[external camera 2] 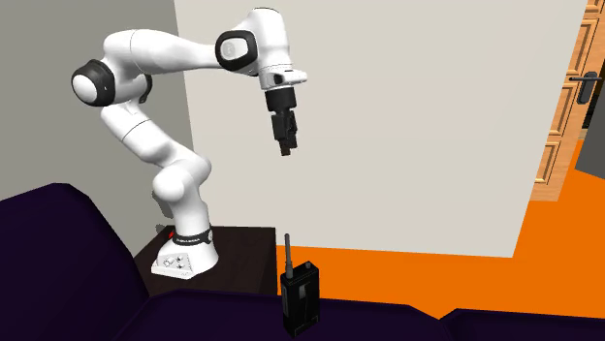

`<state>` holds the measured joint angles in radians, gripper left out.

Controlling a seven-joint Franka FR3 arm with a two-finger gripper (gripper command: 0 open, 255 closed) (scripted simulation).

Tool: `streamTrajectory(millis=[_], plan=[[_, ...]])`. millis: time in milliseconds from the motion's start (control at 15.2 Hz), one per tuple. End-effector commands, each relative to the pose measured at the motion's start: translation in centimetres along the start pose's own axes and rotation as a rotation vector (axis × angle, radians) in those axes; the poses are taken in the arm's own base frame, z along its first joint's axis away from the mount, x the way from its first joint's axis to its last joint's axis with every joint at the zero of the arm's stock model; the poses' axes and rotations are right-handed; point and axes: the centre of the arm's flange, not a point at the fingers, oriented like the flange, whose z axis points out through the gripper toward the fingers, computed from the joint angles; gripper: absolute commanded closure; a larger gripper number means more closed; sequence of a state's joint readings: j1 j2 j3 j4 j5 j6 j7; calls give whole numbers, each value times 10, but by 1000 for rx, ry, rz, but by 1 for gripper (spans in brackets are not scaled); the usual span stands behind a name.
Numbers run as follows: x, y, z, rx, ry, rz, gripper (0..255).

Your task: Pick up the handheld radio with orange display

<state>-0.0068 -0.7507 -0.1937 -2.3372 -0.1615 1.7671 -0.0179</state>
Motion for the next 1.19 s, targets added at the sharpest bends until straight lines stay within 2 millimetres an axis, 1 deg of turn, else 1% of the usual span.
streamTrajectory(millis=[0,1122], plan=[[6,21,16,5,-19,-20,0],[64,182,176,45,-181,-172,0]])
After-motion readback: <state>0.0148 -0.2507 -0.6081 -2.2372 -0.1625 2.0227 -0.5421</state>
